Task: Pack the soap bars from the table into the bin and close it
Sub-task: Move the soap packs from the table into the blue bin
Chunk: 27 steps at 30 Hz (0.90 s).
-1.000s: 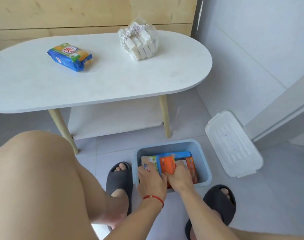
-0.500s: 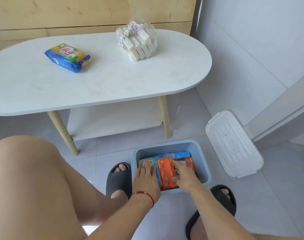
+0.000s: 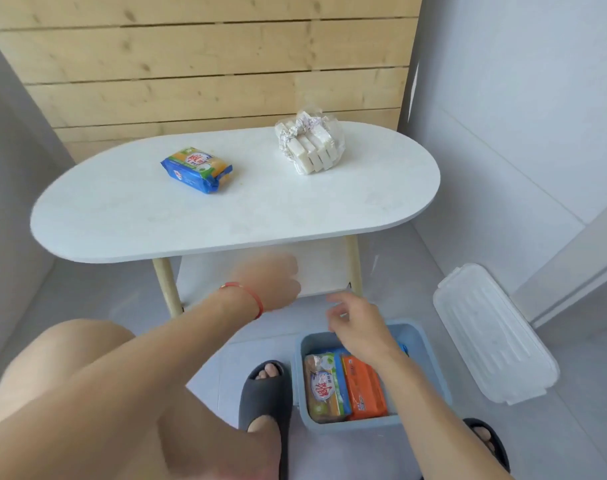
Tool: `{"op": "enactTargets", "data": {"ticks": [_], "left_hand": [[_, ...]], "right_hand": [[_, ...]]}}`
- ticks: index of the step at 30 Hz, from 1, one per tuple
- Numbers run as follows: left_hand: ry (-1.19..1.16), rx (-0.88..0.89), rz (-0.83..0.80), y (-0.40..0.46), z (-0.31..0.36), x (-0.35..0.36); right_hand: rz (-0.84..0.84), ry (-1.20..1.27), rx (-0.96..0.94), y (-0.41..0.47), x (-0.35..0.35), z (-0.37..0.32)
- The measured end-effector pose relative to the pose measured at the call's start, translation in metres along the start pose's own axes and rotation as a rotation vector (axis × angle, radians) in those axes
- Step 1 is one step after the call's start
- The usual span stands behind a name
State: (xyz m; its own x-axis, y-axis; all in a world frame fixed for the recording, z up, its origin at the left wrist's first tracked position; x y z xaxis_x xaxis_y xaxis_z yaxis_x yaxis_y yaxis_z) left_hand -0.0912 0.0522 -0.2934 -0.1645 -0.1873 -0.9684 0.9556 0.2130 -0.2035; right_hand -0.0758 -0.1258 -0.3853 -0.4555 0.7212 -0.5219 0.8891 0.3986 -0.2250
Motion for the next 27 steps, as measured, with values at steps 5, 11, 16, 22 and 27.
{"op": "enactTargets", "data": {"ticks": [5,11,16,22,27], "left_hand": [[-0.404,-0.109,0.614,0.017,-0.047,-0.091],[-0.164,-0.176,0.502,0.079,-0.109,-0.093],[-0.111,-0.182,0.499,0.107,-0.118,-0.072],[-0.226,-0.165,0.624,0.095,-0.107,-0.089],[-0.325,-0.194,0.463,0.067,-0.090,-0.089]], "right_hand": [[0.218,0.068,-0.270,0.028,-0.020,-0.110],[0.297,-0.359,-0.384,0.072,-0.014,-0.186],[0.227,-0.651,-0.409,0.091,0.002,-0.171],[0.173,-0.370,-0.353,0.097,-0.005,-0.159],[0.178,-0.007,-0.416,0.076,-0.026,-0.149]]}}
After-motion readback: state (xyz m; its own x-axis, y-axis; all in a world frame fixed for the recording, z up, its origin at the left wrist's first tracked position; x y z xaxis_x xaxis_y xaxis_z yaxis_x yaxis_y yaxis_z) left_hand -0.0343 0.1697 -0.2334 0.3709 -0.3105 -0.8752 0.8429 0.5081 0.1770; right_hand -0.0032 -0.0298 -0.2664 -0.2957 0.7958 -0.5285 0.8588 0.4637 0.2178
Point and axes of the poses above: each hand's wrist, its own y-axis towards the middle knuckle, its own x-axis out of the palm, z = x × y, the point moved 4 cm from there along y, towards the middle knuckle, and after that the axes turned 4 degrees about y, right-handed, at the moved point
